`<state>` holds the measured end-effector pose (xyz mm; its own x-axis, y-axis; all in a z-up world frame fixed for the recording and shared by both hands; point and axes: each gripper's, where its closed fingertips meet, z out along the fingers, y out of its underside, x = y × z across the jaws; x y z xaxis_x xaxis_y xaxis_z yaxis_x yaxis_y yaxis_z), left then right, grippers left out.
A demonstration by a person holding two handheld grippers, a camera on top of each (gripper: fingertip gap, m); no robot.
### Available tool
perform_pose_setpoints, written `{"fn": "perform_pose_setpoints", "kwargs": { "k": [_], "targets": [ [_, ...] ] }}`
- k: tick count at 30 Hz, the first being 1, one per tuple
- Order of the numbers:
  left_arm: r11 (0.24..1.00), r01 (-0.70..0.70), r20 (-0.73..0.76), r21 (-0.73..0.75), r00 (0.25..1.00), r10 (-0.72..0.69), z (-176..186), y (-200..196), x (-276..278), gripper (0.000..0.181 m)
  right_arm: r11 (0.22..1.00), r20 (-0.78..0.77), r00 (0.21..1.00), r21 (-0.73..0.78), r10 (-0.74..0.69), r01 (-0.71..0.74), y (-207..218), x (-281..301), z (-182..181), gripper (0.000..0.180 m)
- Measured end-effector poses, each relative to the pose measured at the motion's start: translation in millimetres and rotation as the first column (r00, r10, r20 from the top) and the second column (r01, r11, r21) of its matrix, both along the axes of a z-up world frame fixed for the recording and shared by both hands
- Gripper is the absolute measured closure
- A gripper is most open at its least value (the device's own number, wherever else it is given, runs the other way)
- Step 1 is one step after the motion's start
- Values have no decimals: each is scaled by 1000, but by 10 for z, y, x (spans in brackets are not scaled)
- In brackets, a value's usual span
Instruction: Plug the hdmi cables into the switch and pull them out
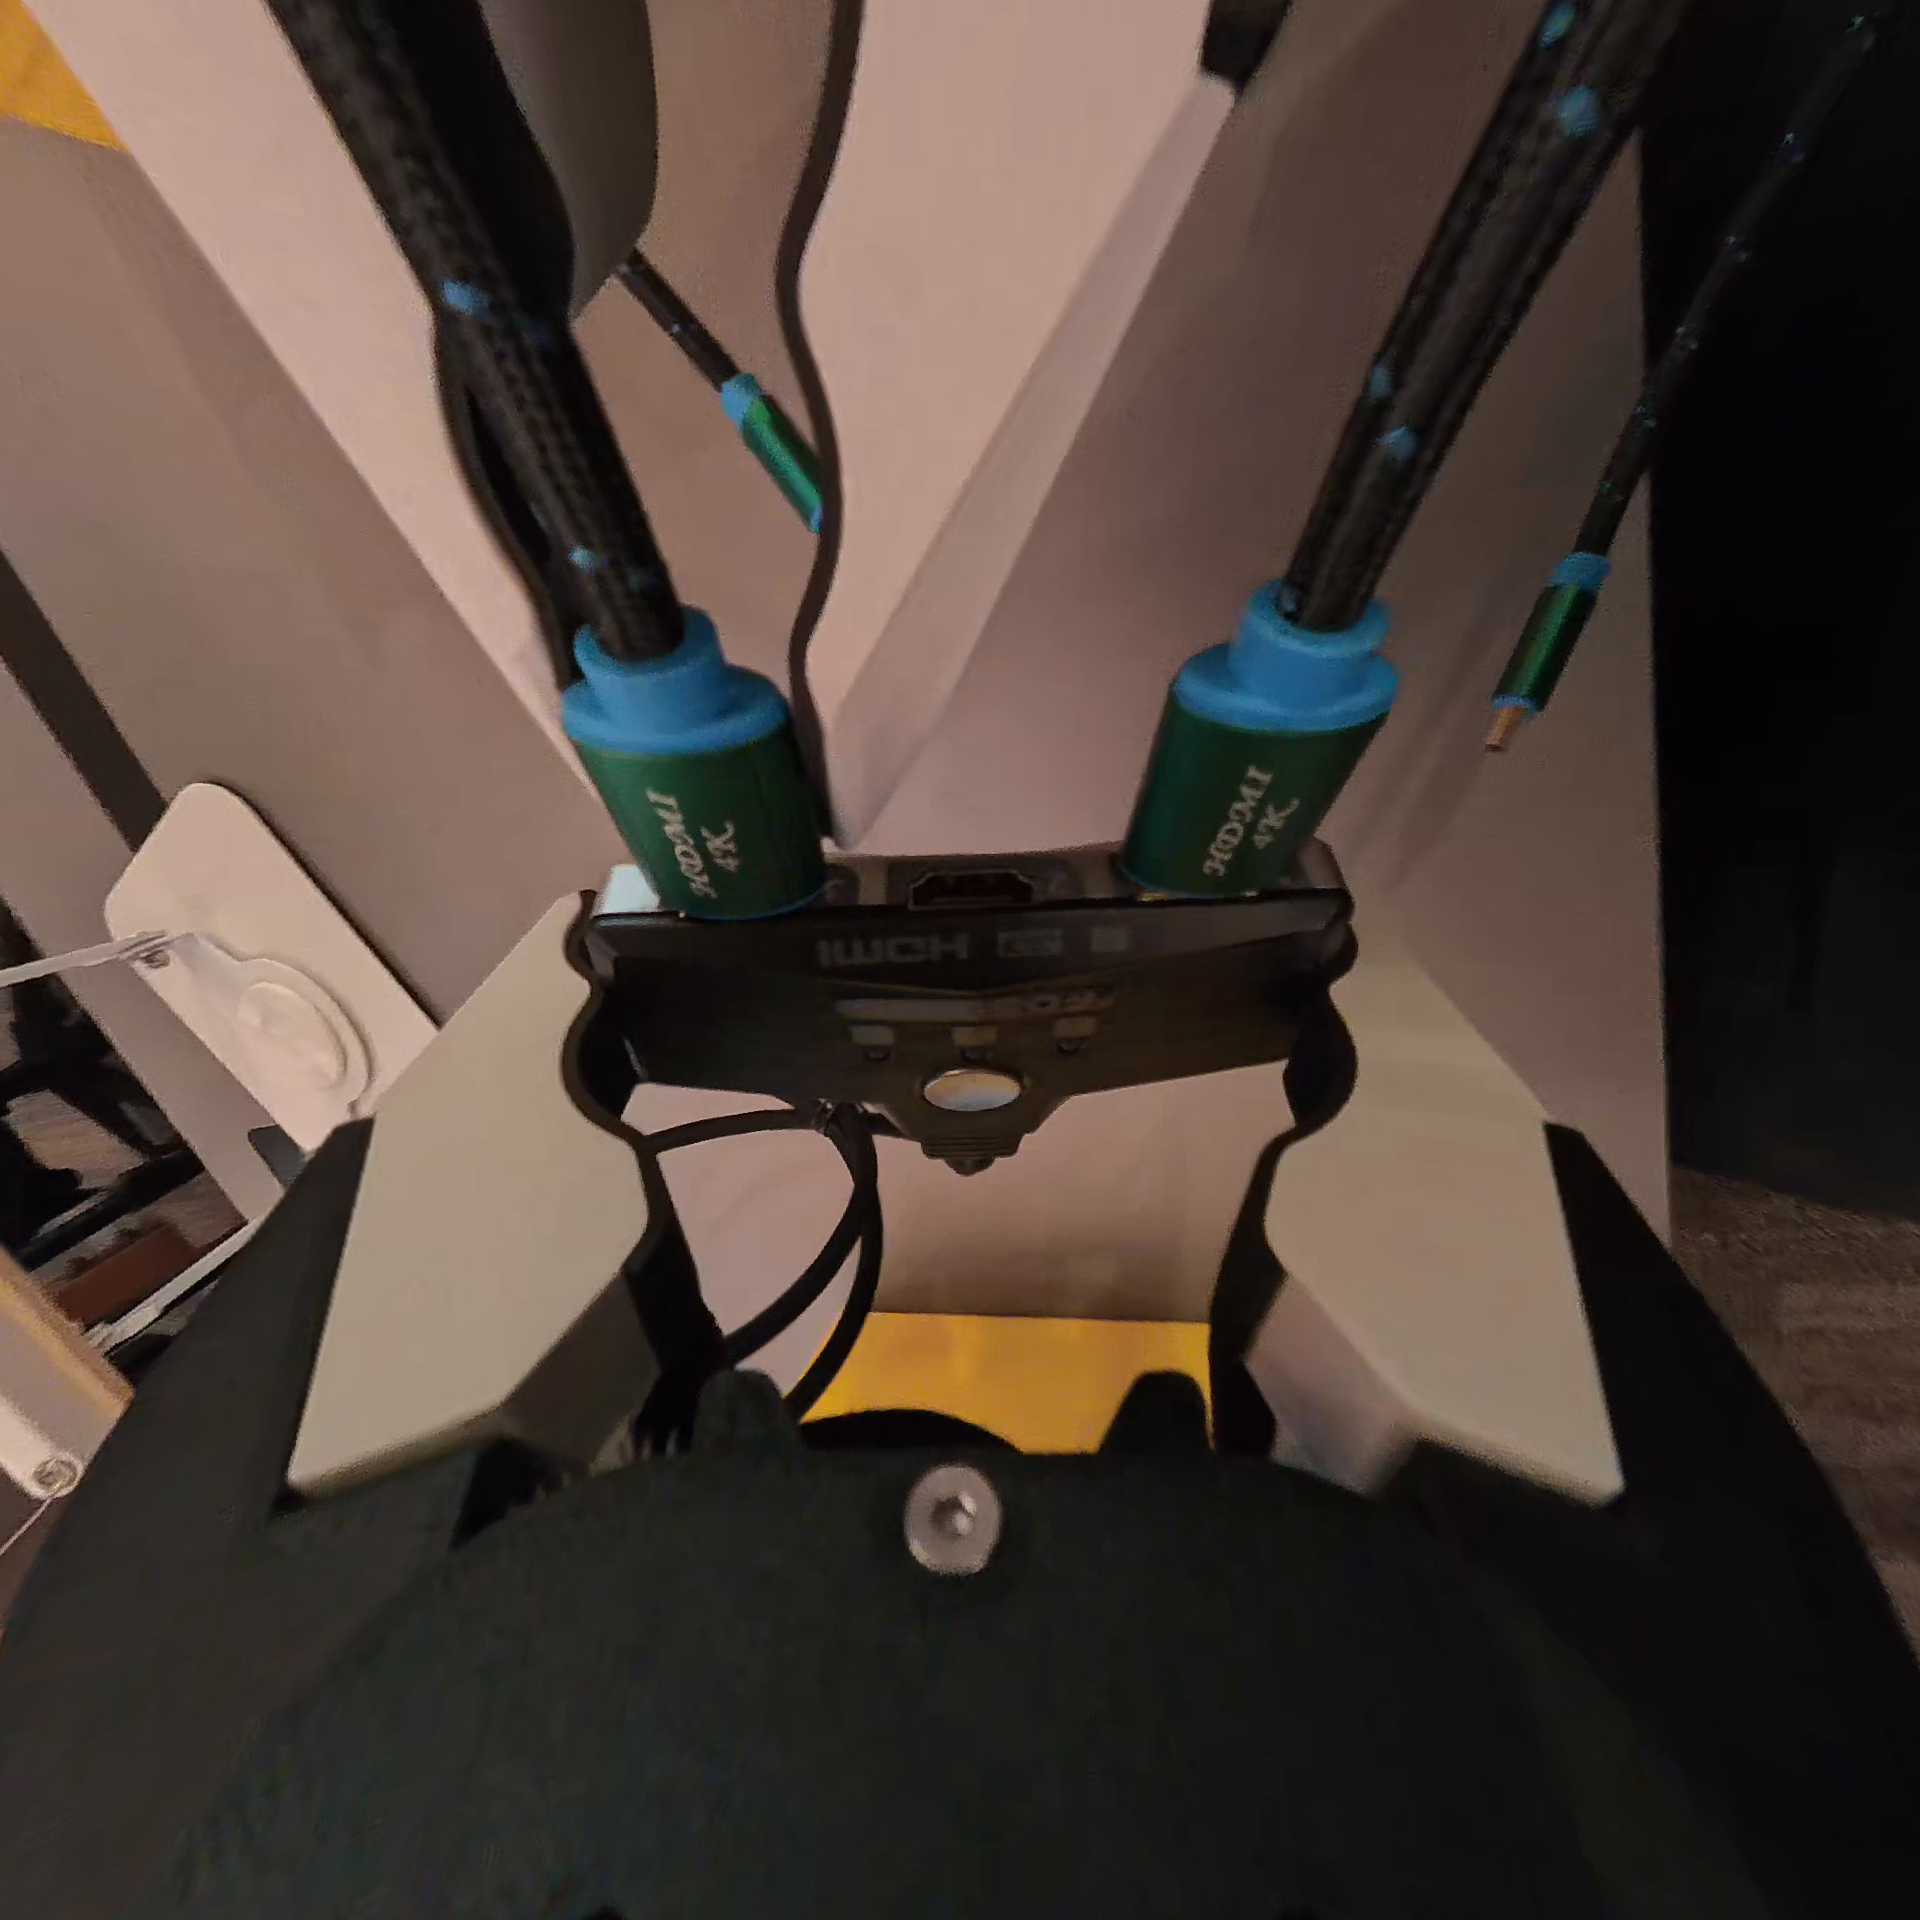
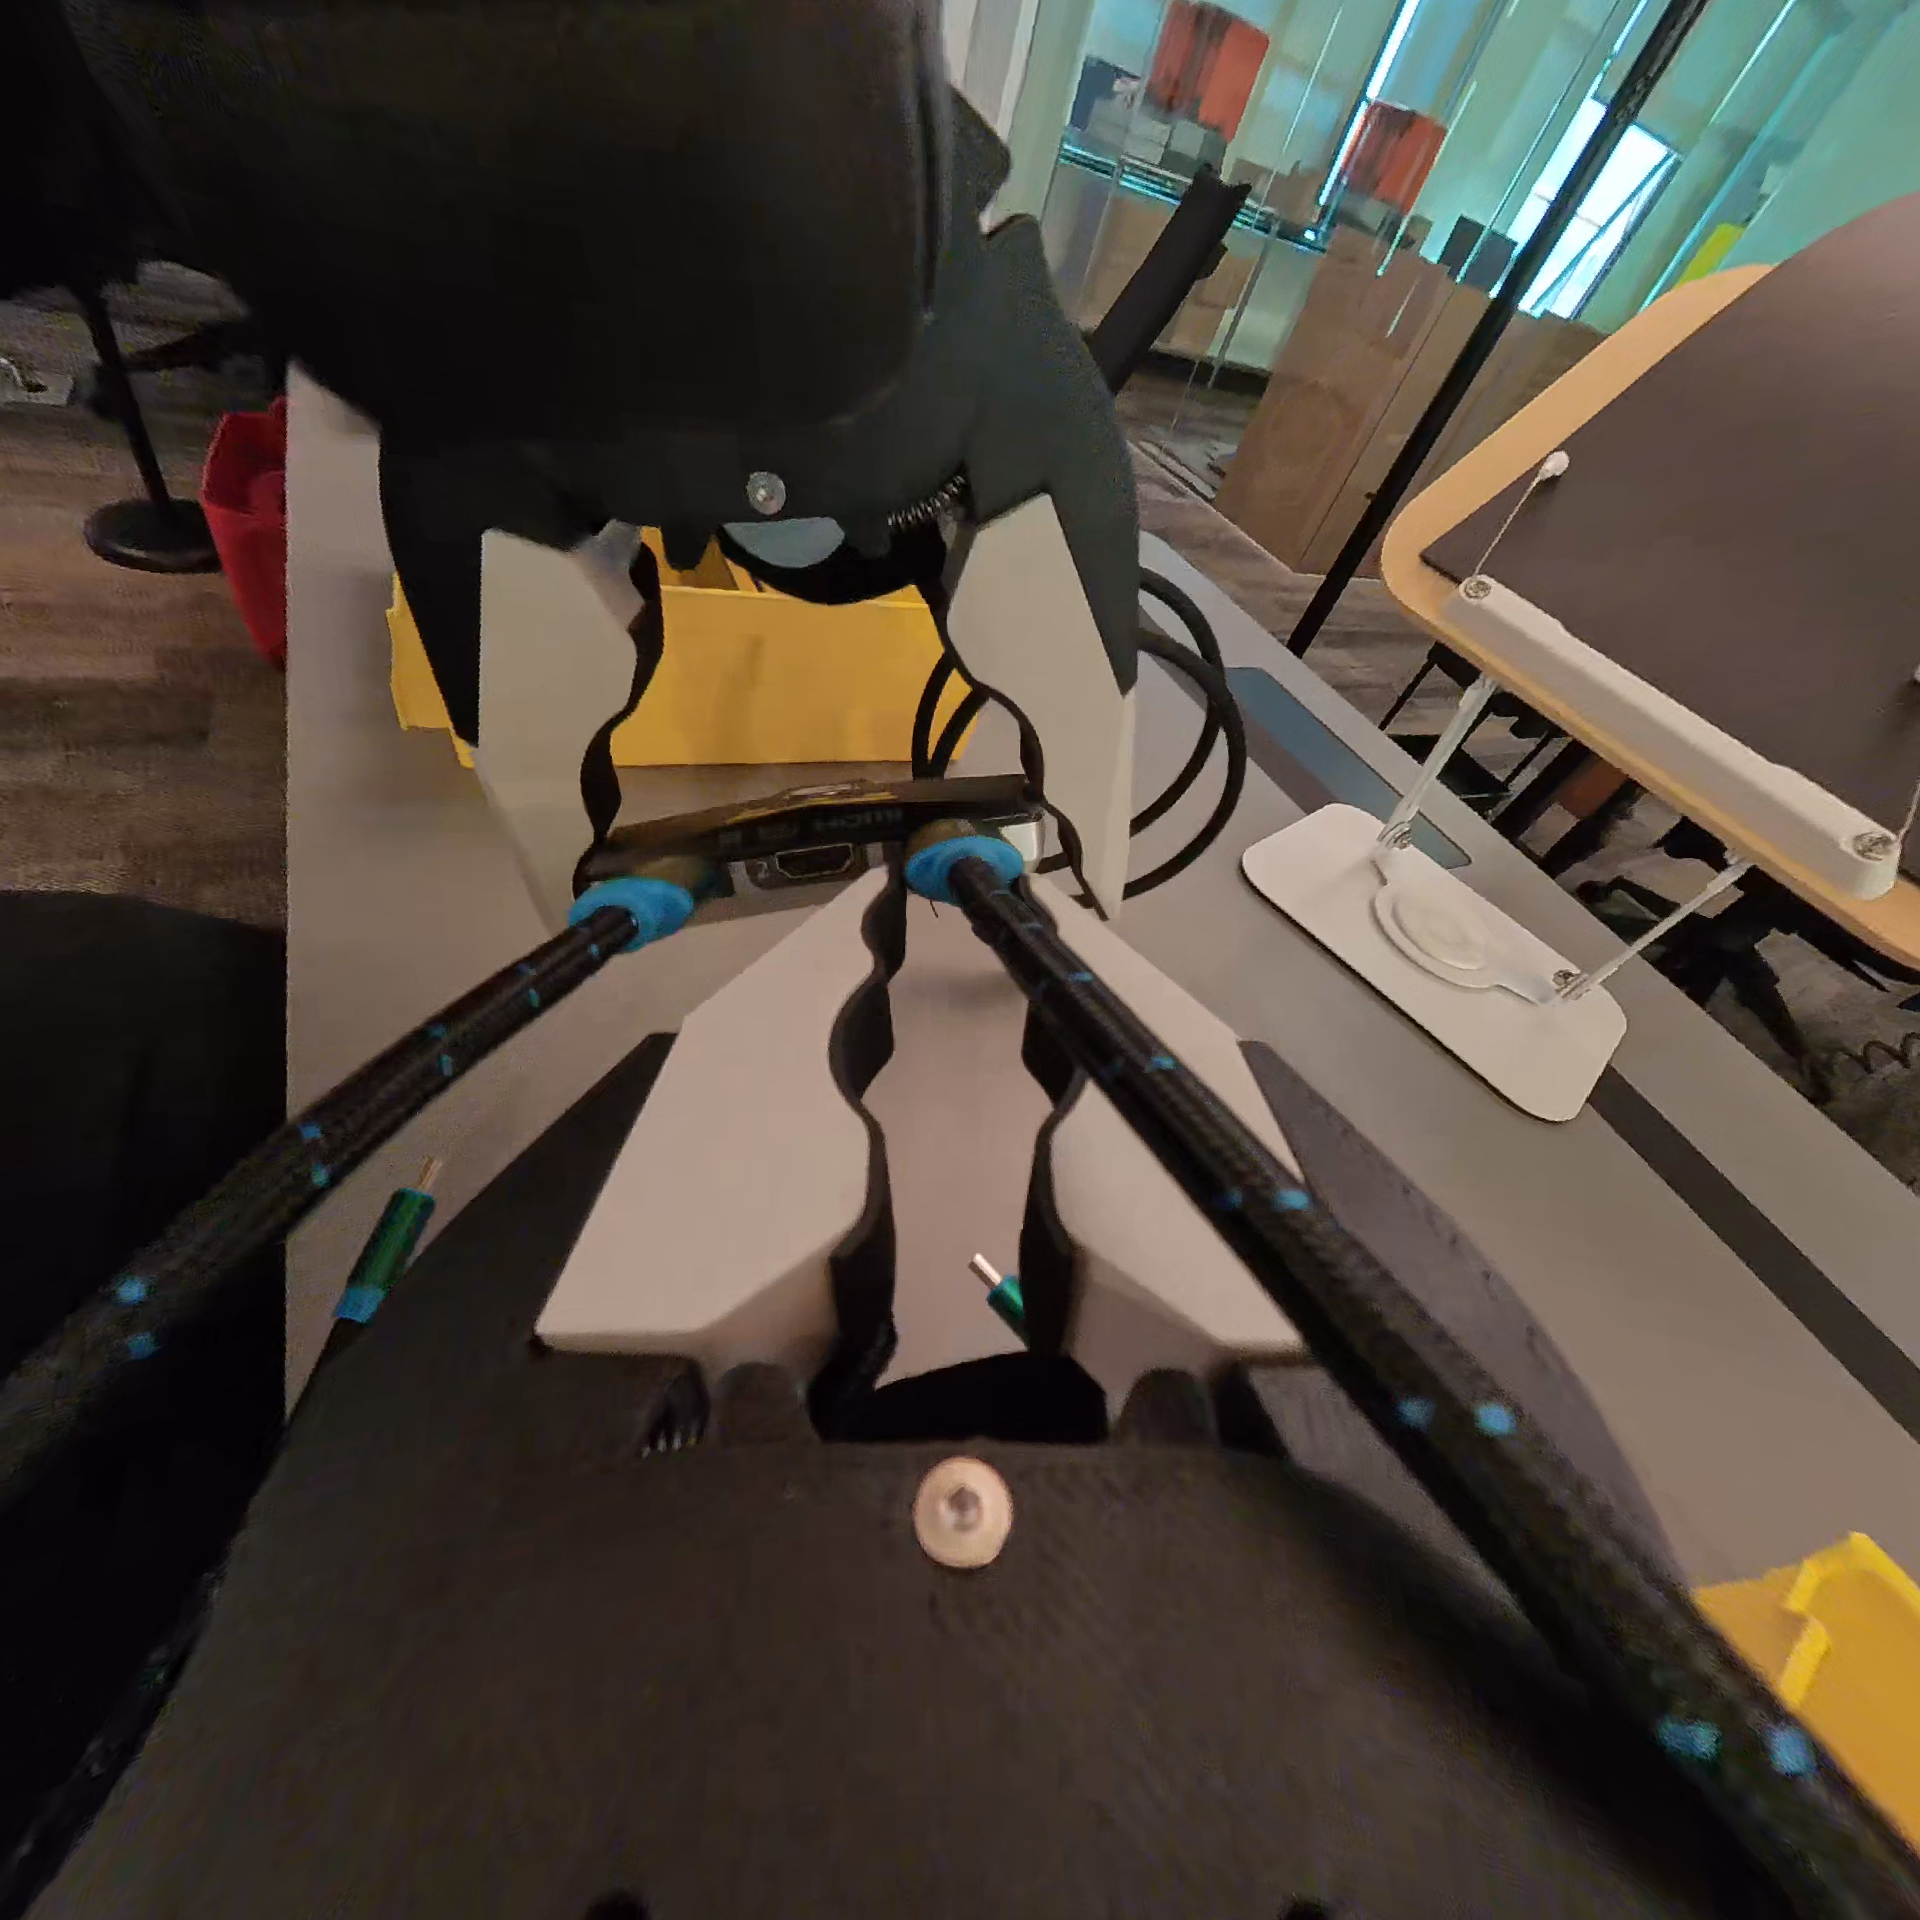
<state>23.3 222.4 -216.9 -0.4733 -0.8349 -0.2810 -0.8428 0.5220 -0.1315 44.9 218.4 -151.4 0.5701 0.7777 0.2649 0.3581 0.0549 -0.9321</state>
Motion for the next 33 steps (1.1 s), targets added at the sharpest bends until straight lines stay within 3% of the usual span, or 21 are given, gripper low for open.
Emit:
{"fn": "perform_pose_setpoints", "kwargs": {
  "k": [7,10,21,25,29,31,33],
  "targets": [
    [997,33,-123,-73,992,-42,31,-148,-81,53,997,-58,996,10,71,-71,-99,-77,94,152],
    [996,42,-156,-82,986,-55,20,-168,-106,54,997,-46,996,1,73,-73,-94,-79,50,161],
    [997,47,-181,-55,982,-57,-111,-77,-137,58,999,5,999,-35,39,-39,-18,-72,-135,161],
    [999,-38,-82,-23,996,36,-105,39,-81,58,998,-64,998,-61,-10,7,78,-45,-148,161],
    [990,-141,146,2,979,140,58,126,10,57,993,-146,985,-91,-93,80,197,70,-100,161],
    [976,-187,211,108,964,161,101,272,-24,55,987,-219,967,-123,-128,103,242,127,-48,161],
    [968,-213,286,130,943,169,124,319,-18,64,980,-281,947,-161,-156,114,274,171,-4,161]
  ]
}}
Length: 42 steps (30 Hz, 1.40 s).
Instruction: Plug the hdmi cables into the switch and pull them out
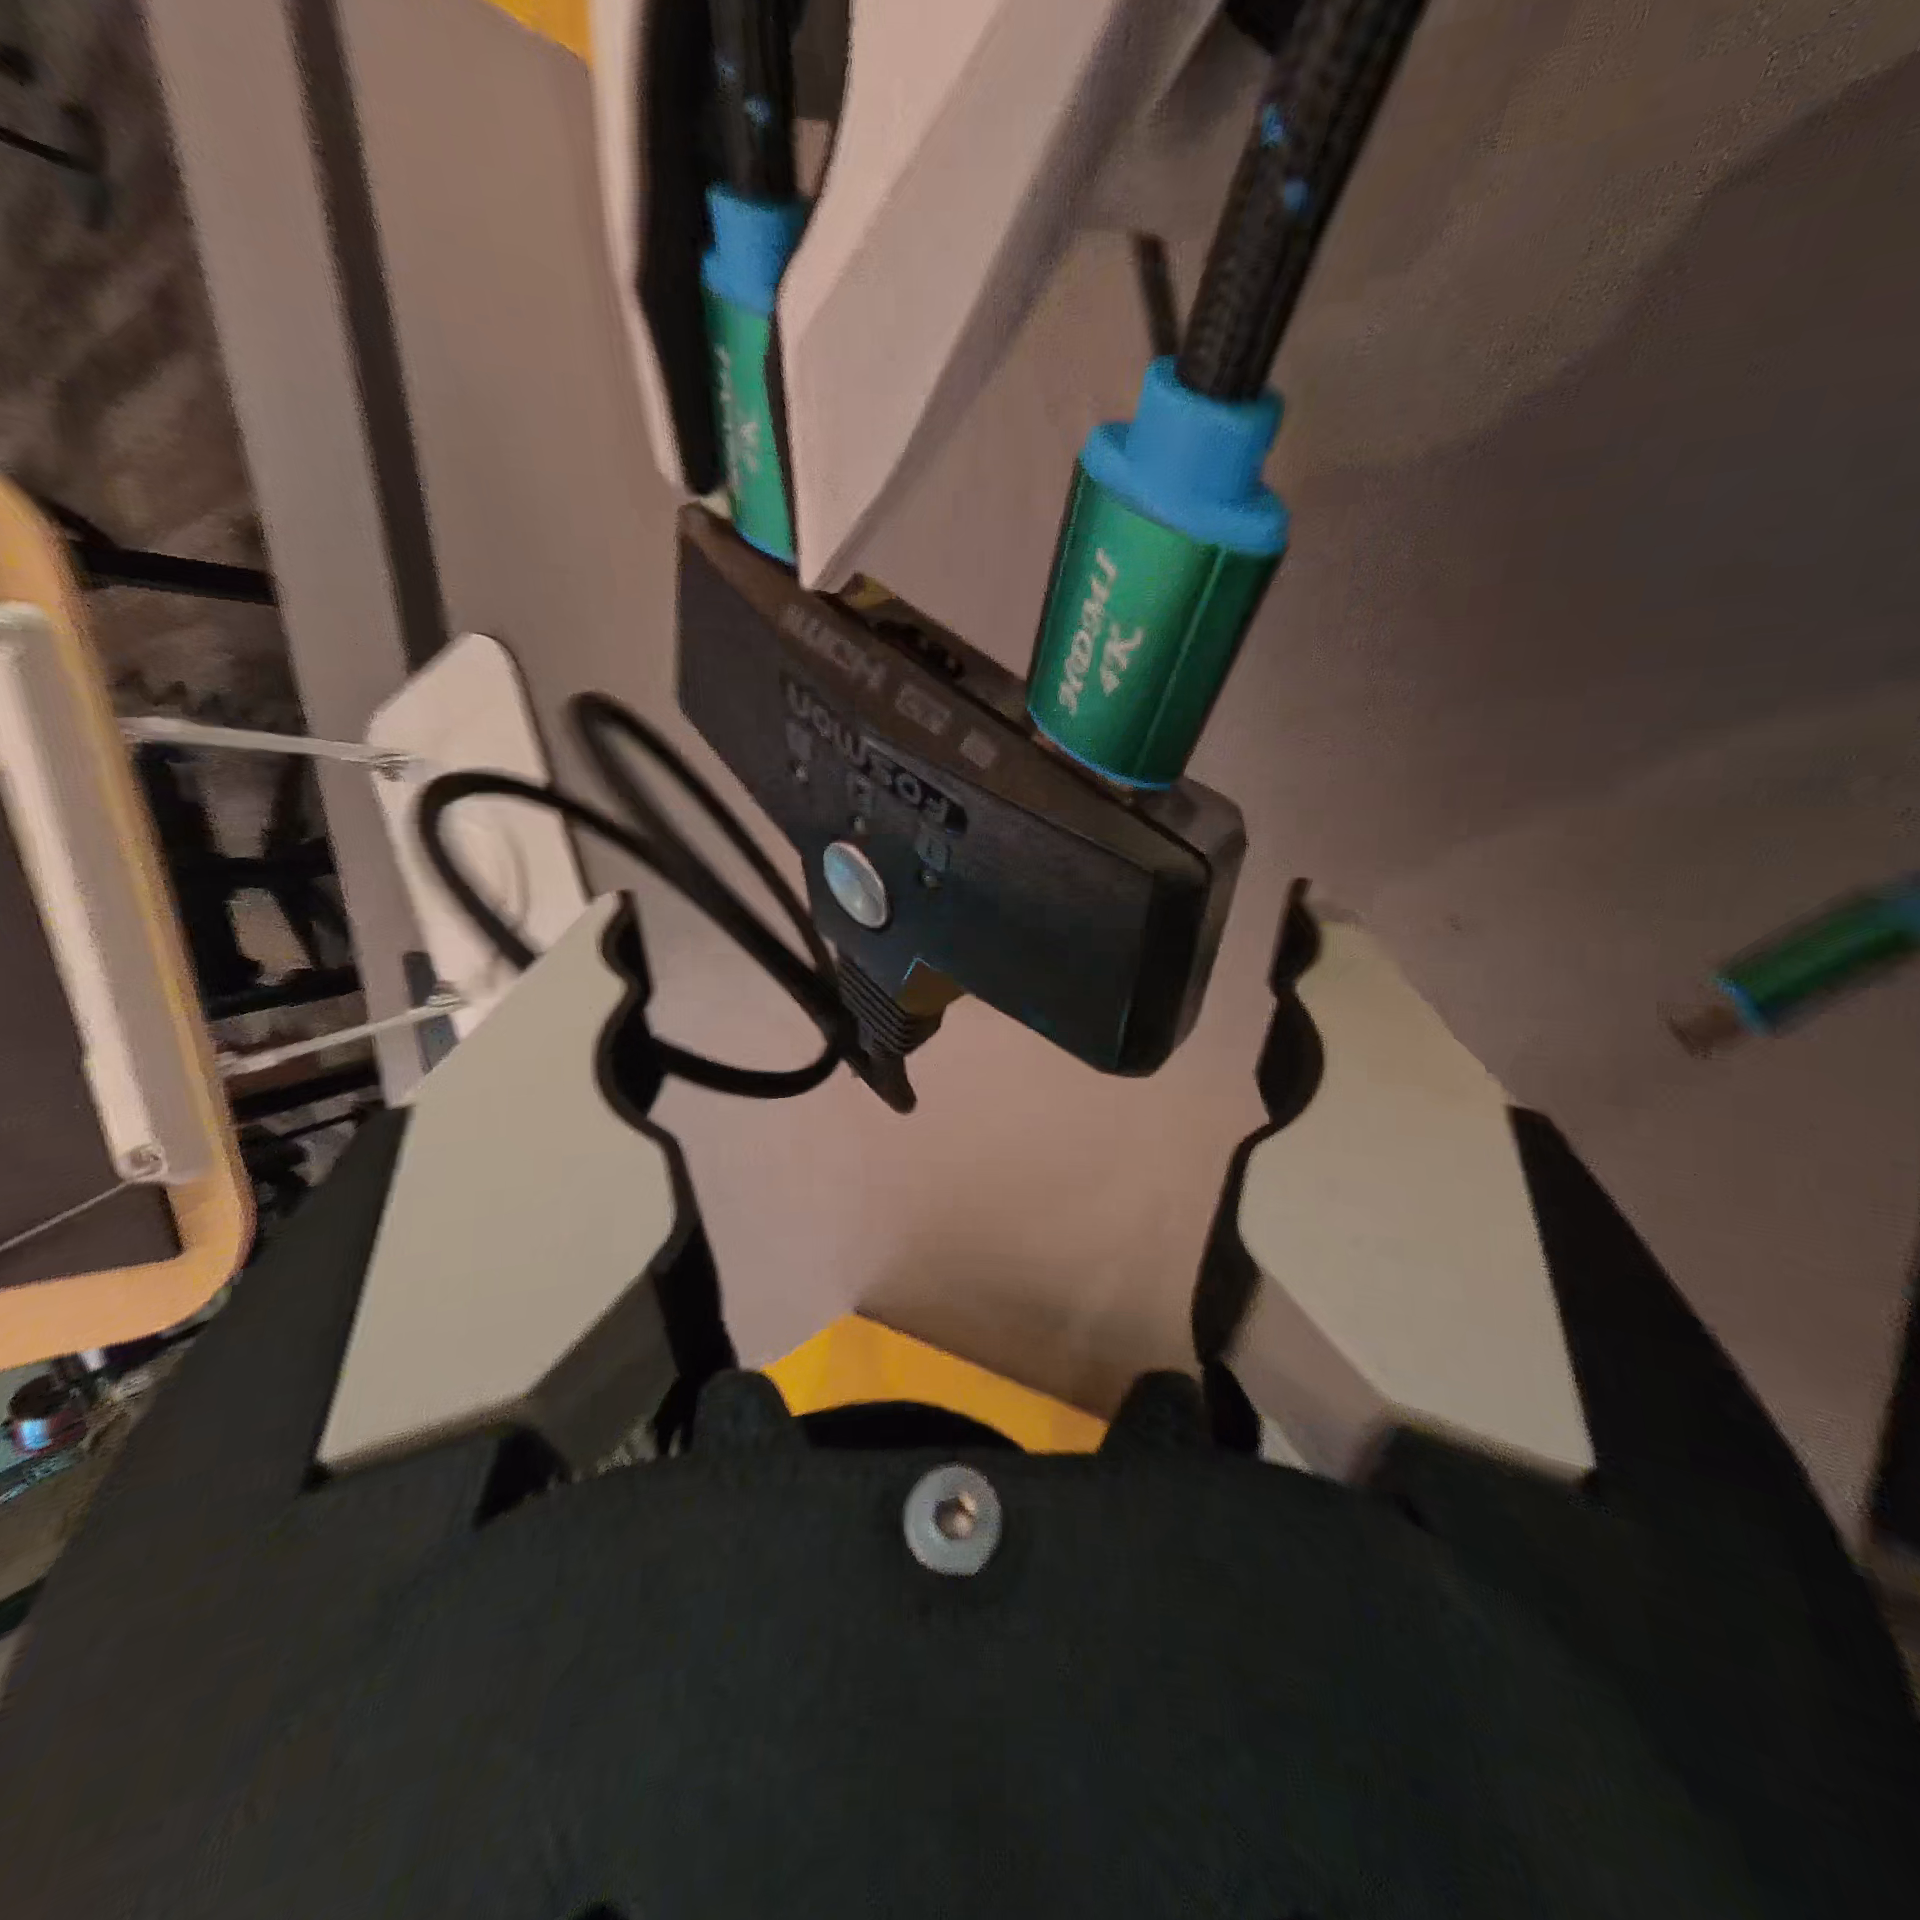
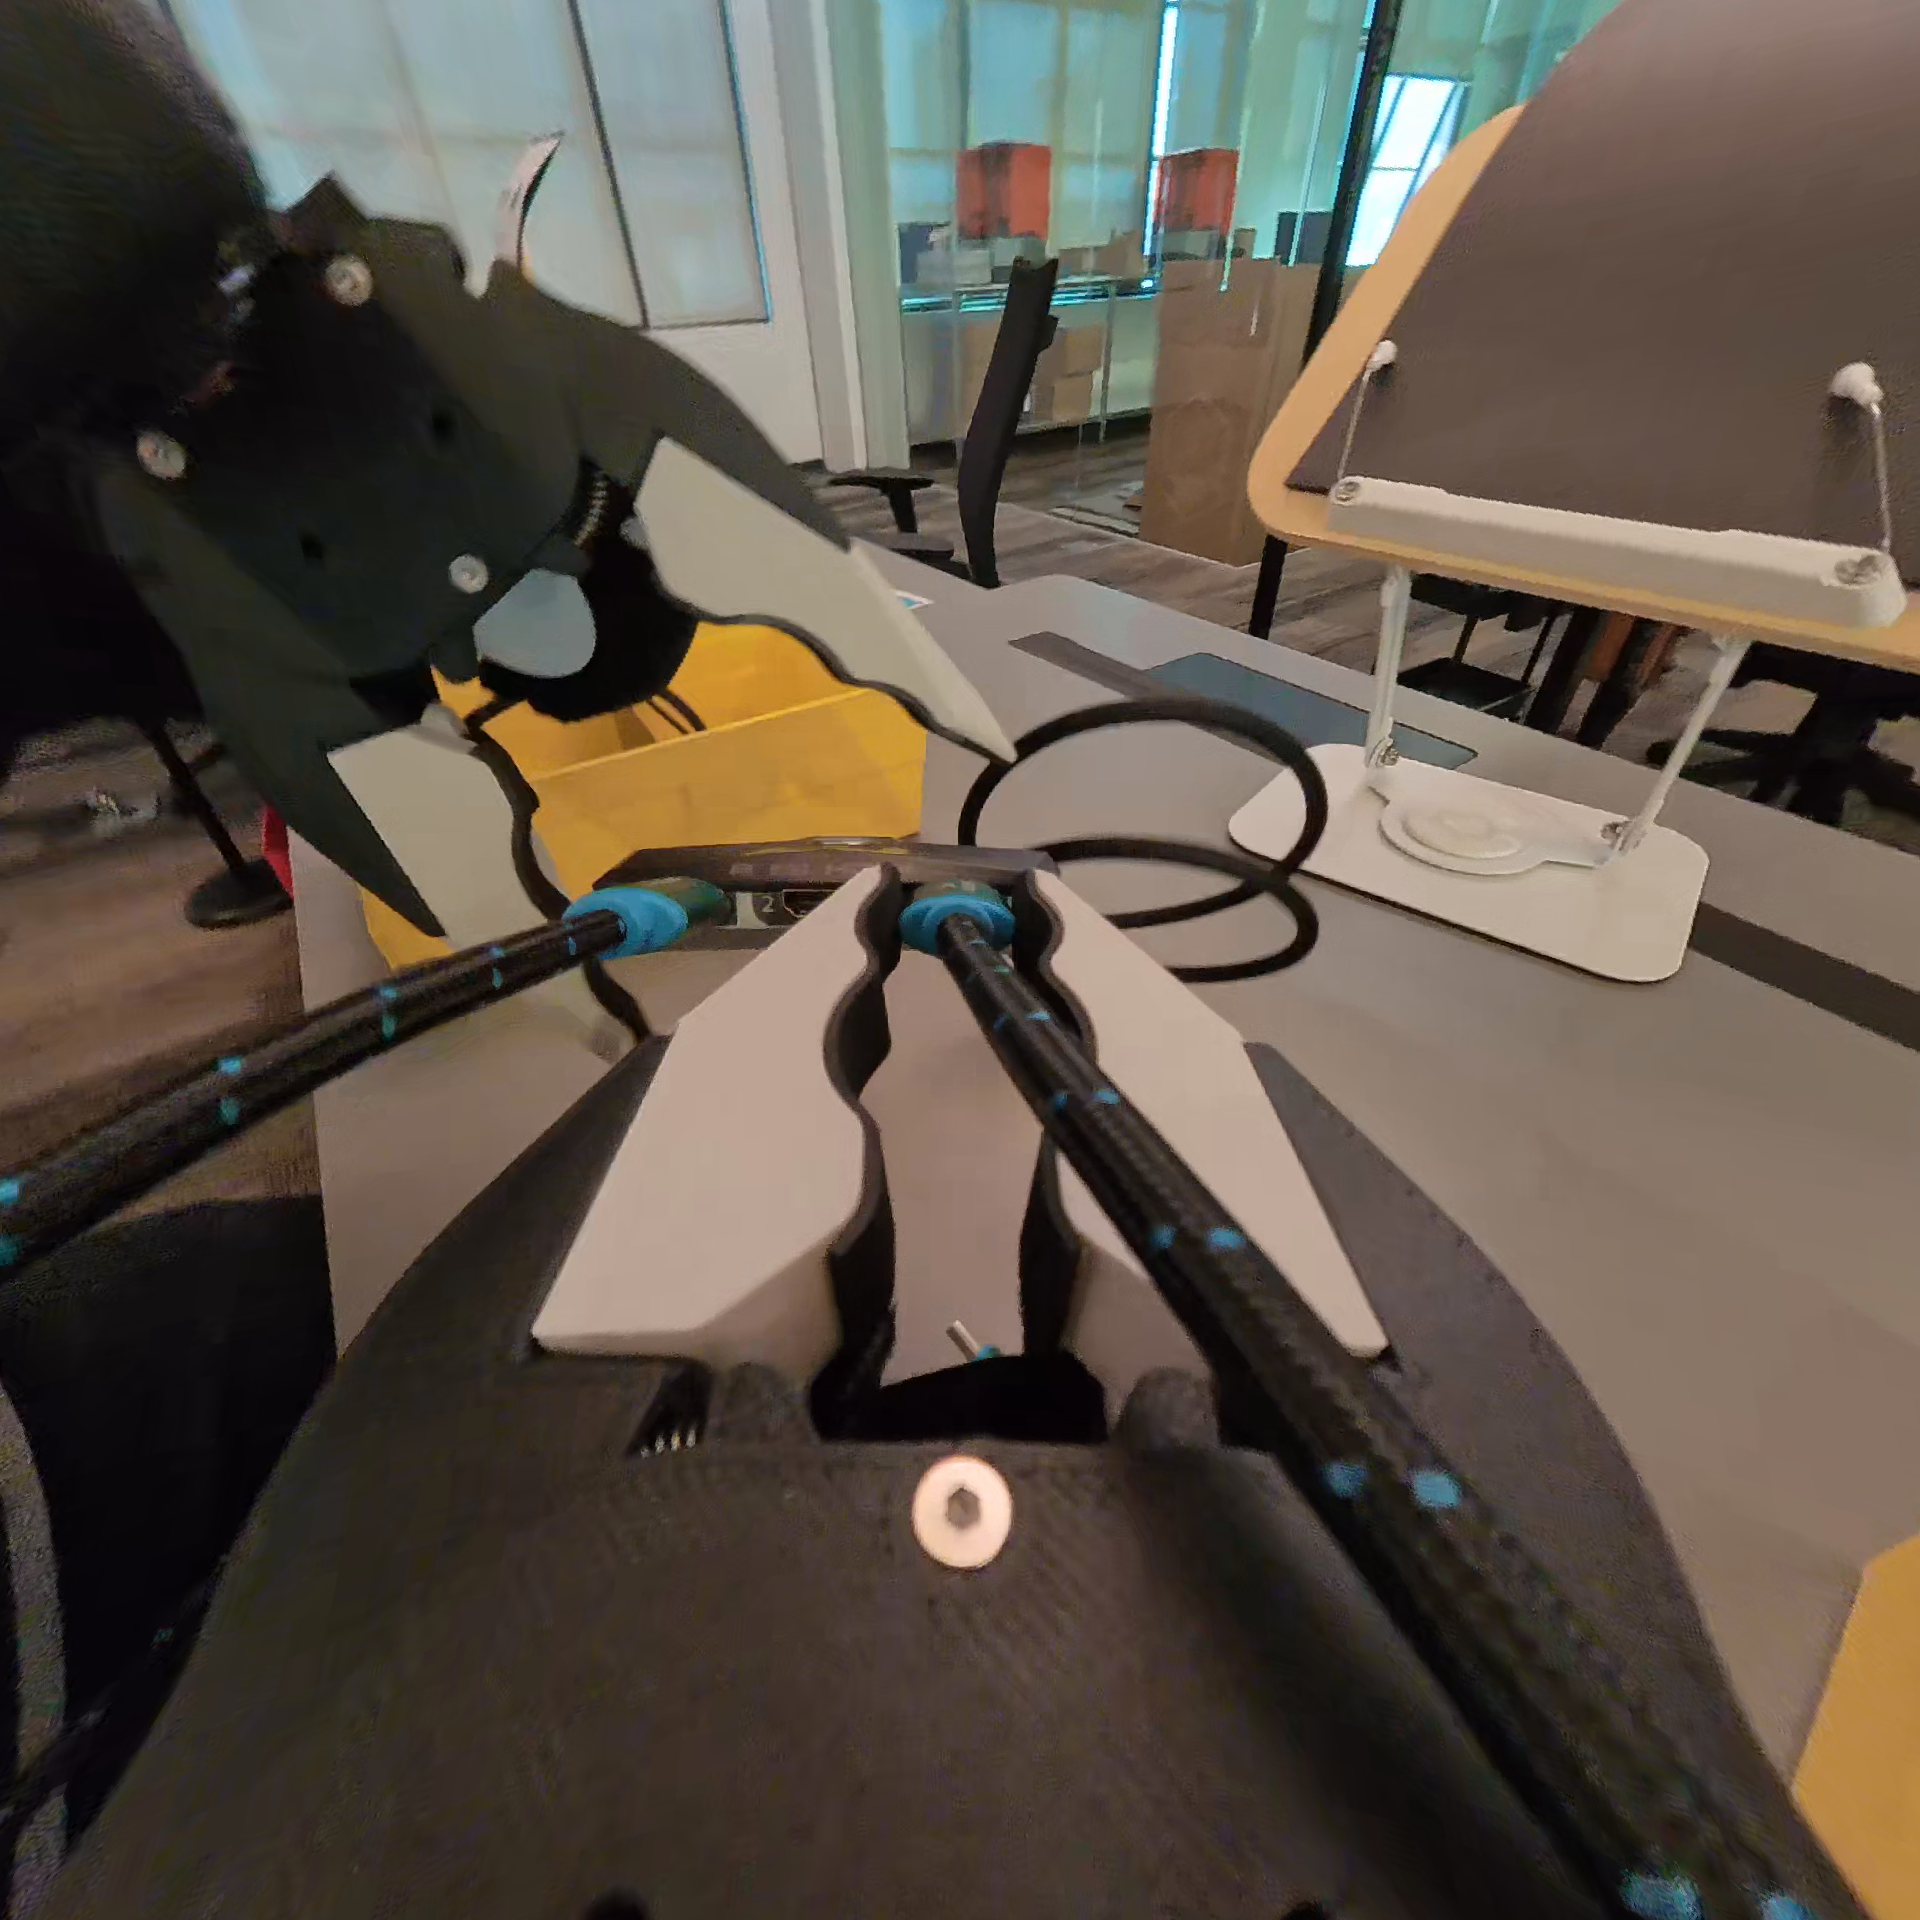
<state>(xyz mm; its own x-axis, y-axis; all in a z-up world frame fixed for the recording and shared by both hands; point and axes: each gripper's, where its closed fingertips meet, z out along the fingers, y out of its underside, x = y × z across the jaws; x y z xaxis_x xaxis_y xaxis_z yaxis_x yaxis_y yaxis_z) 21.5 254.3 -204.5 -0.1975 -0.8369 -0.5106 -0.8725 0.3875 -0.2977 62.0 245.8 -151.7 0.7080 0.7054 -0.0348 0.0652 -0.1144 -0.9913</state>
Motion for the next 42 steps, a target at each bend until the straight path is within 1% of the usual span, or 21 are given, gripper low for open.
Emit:
{"fn": "perform_pose_setpoints", "kwargs": {
  "k": [2,3,5,8,10,11,12,13,16,19,21,24,26,29,31,33,35,37,39,41,42],
  "targets": [
    [999,-14,111,47,994,9,77,42,66,92,1000,-22,999,-16,-27,26,18,21,23,161],
    [999,-17,133,46,991,10,73,32,80,100,999,-33,999,-22,-36,36,23,19,37,161],
    [996,-13,161,90,987,-2,75,31,105,125,998,-45,997,-28,-55,54,34,25,57,161],
    [981,-15,164,193,986,-17,113,72,104,135,998,-40,998,-28,-50,49,19,15,65,161],
    [982,-29,205,185,979,-10,174,70,96,143,999,-53,998,-30,-33,32,6,6,84,161],
    [984,-39,250,176,968,-6,246,74,94,159,1000,-66,998,-20,-10,9,-18,-10,110,162],
    [990,-34,286,140,958,-8,295,51,94,162,1000,-86,996,-16,3,-5,-33,-23,141,162],
    [996,-38,313,82,950,11,318,29,92,162,1000,-96,995,-11,2,-3,-35,-28,174,159],
    [999,-33,365,9,931,27,352,-14,98,161,1000,-90,996,14,-2,3,-45,-51,243,159],
    [995,-45,453,-85,888,79,443,4,90,161,1000,-97,995,-17,11,-13,-55,-54,258,137],
    [989,-51,517,-137,848,115,556,54,57,161,999,-37,999,-37,20,-21,-72,-70,215,124],
    [980,-55,576,-193,802,159,700,118,-7,161,1000,47,999,-16,20,-19,-106,-90,211,125],
    [972,-55,597,-226,781,183,763,145,-49,161,999,25,999,-2,34,-34,-130,-99,273,129],
    [976,-73,593,-203,784,182,788,182,-115,162,994,24,994,2,108,-108,-232,-153,311,135],
    [973,-57,612,-225,768,187,830,157,-121,162,994,42,993,3,109,-109,-245,-140,317,131],
    [964,-17,636,-264,749,188,880,89,-105,162,992,-3,992,-12,128,-128,-267,-163,359,124],
    [954,32,656,-297,733,179,917,-16,-63,162,996,-8,996,-22,88,-88,-201,-156,335,117],
    [942,85,654,-326,740,160,905,-159,0,162,996,-25,997,-37,79,-80,-164,-209,280,111],
    [916,168,657,-364,743,125,897,-363,76,162,992,-116,986,-1,124,-124,-203,-303,349,124],
    [901,198,671,-387,730,128,926,-441,97,162,977,-223,952,17,211,-213,-302,-387,429,130],
    [884,228,688,-409,713,135,960,-475,87,162,973,-243,942,35,232,-230,-330,-389,457,134]
  ]
}}
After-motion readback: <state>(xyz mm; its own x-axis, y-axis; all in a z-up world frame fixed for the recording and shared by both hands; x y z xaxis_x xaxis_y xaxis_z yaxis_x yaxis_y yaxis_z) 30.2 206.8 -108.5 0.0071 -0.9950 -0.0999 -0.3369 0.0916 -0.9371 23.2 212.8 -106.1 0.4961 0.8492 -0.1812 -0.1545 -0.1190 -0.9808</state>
